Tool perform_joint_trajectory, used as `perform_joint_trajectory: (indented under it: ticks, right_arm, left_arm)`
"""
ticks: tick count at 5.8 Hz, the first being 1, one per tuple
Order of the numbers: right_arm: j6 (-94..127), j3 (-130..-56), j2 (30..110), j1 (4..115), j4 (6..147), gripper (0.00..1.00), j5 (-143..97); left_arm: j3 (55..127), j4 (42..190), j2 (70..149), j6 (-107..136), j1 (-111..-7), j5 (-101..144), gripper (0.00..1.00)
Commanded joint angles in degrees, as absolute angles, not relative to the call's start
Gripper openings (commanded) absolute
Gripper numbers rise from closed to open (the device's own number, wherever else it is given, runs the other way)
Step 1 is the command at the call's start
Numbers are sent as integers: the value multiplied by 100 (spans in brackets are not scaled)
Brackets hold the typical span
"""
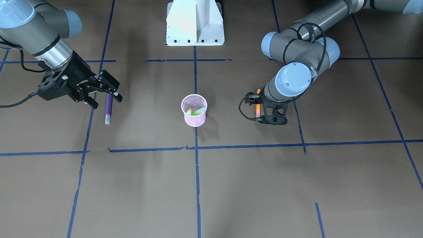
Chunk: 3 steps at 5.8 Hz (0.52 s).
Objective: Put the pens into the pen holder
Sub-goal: 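Lower the left gripper onto the orange marker while the right gripper withdraws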
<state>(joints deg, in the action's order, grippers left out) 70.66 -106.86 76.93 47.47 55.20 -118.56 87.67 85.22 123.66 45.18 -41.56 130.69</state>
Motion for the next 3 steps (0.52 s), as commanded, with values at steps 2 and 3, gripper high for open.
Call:
perform_joint_trajectory:
  ticks: [2,3]
  right_arm:
    - [7066,-10705,7717,4746,5520,99,-11839]
    - [7066,-10696,7717,4746,5520,99,-11830]
  left_arm:
    - [8728,8534,12349,3867,-4052,12736,78]
    - [8701,8543,12340,3858,-3991,12735,71]
